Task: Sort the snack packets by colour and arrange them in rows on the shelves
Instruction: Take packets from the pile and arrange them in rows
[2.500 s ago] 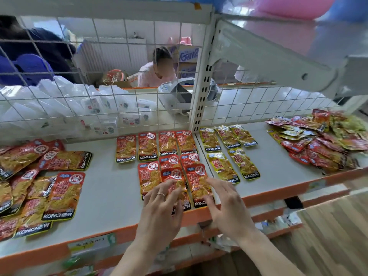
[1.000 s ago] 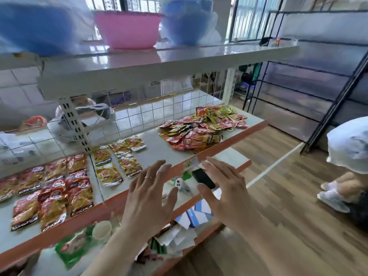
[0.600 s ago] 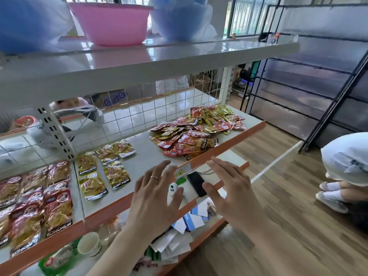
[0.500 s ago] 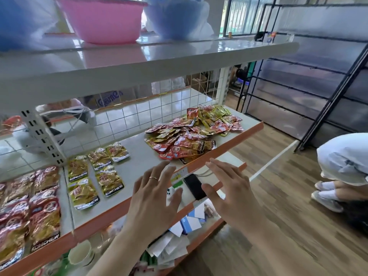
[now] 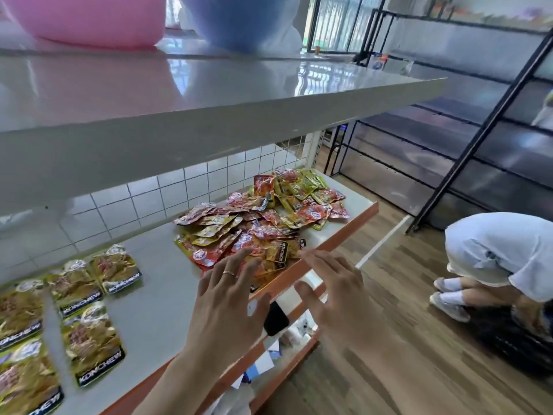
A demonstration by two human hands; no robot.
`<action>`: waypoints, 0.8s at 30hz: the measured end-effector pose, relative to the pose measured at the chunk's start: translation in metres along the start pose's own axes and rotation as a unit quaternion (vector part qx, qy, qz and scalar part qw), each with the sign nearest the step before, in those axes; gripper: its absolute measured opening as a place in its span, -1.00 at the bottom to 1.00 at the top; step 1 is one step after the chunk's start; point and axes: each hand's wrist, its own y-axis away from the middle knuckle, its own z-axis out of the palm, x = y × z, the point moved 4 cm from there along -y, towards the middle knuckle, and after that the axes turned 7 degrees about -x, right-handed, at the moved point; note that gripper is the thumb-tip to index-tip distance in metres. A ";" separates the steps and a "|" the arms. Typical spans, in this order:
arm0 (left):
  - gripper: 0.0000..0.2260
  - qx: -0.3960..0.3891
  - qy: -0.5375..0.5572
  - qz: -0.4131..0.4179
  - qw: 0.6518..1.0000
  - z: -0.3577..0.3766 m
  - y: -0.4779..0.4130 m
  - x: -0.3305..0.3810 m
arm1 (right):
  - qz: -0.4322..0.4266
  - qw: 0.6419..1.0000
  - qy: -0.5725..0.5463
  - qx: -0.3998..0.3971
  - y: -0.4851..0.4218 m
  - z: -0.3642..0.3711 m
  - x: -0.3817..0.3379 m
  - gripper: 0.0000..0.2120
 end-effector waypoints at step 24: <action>-0.47 -0.068 -0.019 -0.157 0.985 0.081 -0.134 0.027 | -0.097 0.992 -0.042 -0.069 -0.153 -0.002 0.155 -0.54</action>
